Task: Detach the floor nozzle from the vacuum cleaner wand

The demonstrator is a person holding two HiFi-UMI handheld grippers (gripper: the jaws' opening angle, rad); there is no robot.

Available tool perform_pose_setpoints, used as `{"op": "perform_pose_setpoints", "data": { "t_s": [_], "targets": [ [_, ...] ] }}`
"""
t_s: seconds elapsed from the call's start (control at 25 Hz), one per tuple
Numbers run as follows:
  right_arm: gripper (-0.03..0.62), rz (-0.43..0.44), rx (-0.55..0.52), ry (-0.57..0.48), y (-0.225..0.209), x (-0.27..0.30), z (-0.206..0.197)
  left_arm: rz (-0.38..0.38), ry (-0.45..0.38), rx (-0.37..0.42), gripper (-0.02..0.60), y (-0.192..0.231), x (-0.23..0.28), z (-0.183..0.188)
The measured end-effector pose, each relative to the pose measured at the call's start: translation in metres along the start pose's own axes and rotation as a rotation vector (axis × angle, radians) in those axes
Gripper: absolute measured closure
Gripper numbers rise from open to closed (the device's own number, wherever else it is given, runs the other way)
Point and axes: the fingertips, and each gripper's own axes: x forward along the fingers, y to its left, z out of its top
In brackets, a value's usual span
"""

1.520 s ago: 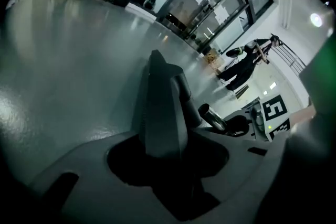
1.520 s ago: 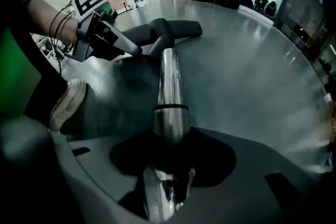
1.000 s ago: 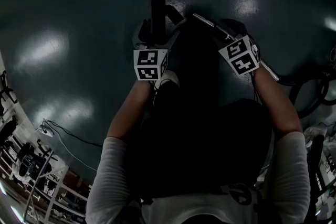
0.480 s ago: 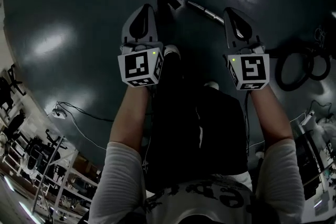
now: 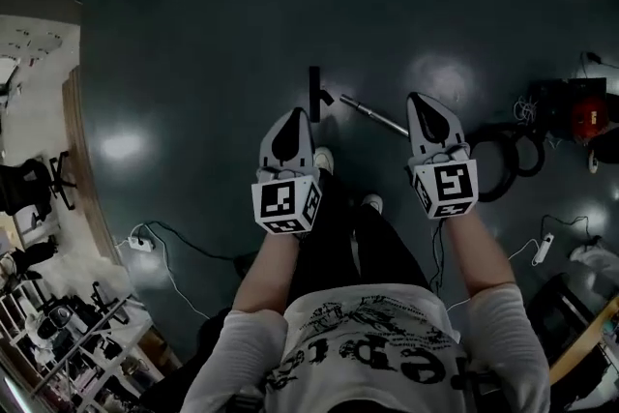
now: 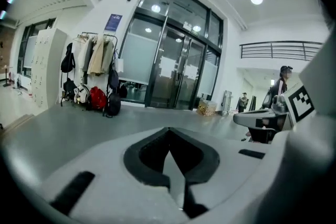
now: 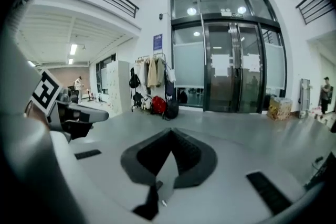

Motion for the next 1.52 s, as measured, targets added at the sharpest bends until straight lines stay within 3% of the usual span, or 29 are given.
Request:
{"op": "perform_pose_setpoints", "data": {
  "t_s": [0.12,0.24,0.36,0.48,0.64,0.88,1.12,1.52],
  "targets": [
    [0.592,-0.014,-0.020,-0.107,-0.001,-0.062,0.082,-0.050,-0.061,0.003,0.578,-0.039,-0.052,0.068],
    [0.592,-0.033,-0.043,-0.197,-0.002,-0.128,0.137,-0.088,-0.151,0.047,0.578,-0.076,-0.104,0.127],
    [0.592,-0.048,-0.036,-0.279,-0.009,-0.186,0.168,-0.107,-0.232,0.138,0.578,-0.112,-0.144,0.172],
    [0.592,-0.028,0.009,-0.336,-0.011,-0.235,0.180,-0.130,-0.285,0.185,0.578,-0.149,-0.182,0.193],
    [0.592,-0.039,-0.008,-0.368,-0.008,-0.293,0.175,-0.147,-0.310,0.206,0.578,-0.191,-0.228,0.191],
    [0.592,-0.085,-0.058,-0.382,0.002,-0.340,0.164,-0.151,-0.324,0.165,0.578,-0.215,-0.262,0.176],
    [0.592,-0.064,-0.032,-0.380,0.001,-0.355,0.152,-0.155,-0.334,0.189,0.578,-0.235,-0.272,0.174],
    [0.592,-0.006,-0.037,-0.357,0.029,-0.349,0.143,-0.148,-0.315,0.155,0.578,-0.221,-0.282,0.157]
  ]
}}
